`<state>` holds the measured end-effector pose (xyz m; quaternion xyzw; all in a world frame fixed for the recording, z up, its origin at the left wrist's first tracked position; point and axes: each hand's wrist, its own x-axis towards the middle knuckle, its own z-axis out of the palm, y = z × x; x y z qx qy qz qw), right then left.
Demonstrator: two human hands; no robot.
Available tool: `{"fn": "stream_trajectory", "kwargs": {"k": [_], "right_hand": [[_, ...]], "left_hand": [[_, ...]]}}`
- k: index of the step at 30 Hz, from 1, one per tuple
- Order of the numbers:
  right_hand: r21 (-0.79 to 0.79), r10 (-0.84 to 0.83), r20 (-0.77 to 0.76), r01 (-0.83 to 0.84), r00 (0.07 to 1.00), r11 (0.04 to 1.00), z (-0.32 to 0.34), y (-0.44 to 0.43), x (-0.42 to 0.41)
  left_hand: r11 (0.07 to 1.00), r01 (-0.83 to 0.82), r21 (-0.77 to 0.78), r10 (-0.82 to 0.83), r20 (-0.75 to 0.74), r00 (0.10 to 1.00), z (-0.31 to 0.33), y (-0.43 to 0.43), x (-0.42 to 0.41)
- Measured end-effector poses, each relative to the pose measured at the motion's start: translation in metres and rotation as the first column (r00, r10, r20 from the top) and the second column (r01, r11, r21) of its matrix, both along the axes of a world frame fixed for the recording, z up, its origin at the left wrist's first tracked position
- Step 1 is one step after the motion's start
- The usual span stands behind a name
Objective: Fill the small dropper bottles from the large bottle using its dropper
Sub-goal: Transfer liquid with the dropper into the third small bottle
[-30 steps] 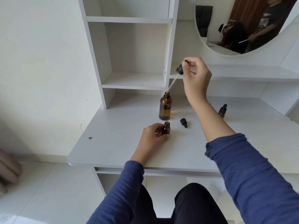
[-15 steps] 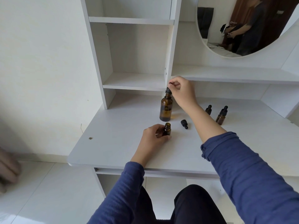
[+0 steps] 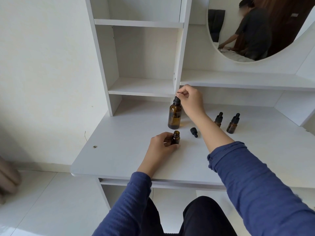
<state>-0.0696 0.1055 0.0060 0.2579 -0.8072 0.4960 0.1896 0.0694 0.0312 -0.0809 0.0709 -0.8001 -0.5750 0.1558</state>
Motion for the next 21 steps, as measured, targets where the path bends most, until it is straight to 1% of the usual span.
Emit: {"fn": "stream_trajectory", "kwargs": {"k": [17,21], "right_hand": [[0.013,-0.028,0.012,0.028,1.000,1.000,0.003,0.000,0.005],[-0.057,-0.042,-0.008,0.042,0.999,0.997,0.014,-0.002,0.008]], "left_hand": [[1.000,-0.017,-0.023,0.016,-0.006,1.000,-0.001,0.000,-0.001],[1.000,-0.013,-0.019,0.013,-0.002,1.000,0.000,0.000,0.000]]}}
